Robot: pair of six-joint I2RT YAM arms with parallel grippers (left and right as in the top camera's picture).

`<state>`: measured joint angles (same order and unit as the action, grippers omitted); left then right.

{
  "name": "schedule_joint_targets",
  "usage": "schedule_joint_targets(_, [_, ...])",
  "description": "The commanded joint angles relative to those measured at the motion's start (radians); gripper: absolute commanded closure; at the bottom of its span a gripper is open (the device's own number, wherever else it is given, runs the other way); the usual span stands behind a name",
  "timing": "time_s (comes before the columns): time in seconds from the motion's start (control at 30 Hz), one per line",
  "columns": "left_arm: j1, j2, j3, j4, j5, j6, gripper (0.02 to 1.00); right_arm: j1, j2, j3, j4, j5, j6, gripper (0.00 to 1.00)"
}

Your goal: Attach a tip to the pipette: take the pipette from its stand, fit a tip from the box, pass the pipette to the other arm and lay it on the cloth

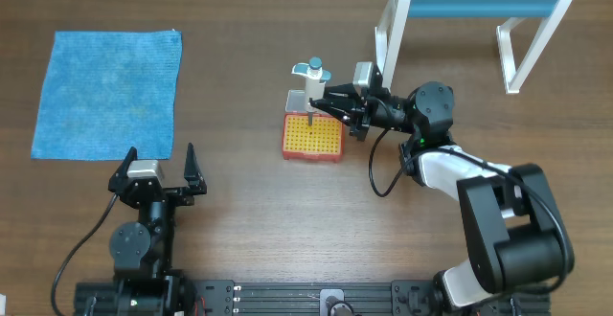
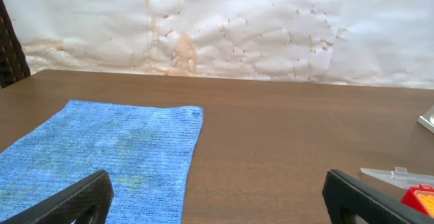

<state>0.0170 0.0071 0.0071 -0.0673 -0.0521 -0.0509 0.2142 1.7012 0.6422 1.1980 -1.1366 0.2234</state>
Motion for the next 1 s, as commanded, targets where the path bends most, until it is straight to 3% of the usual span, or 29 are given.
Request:
schedule_joint_targets(0.03, [0.002, -0.004, -0.002, -0.006, -0.016, -0.005, 0.023, -0.032, -0.101, 0.063, 0.008, -0.082, 0.119, 0.923])
schedule_joint_targets(0.17, [0.002, -0.004, -0.002, -0.006, -0.016, -0.005, 0.023, -0.043, -0.143, 0.189, -0.033, -0.172, 0.229, 0.923])
schedule_joint_targets(0.43, [0.002, -0.004, -0.002, -0.006, -0.016, -0.005, 0.023, -0.040, -0.149, 0.512, -0.337, -0.298, 0.230, 0.923])
schedule_joint_targets(0.6, [0.002, -0.004, -0.002, -0.006, -0.016, -0.005, 0.023, -0.031, -0.149, 0.552, -0.337, -0.320, 0.355, 0.923])
schedule_joint_targets(0.77, [0.002, -0.004, -0.002, -0.006, -0.016, -0.005, 0.023, 0.054, -0.147, 0.552, -0.350, -0.320, 0.464, 0.921])
schedule_joint_targets(1.0, [0.002, -0.004, -0.002, -0.006, -0.016, -0.005, 0.023, 0.122, -0.137, 0.551, -0.550, -0.312, 0.464, 0.923])
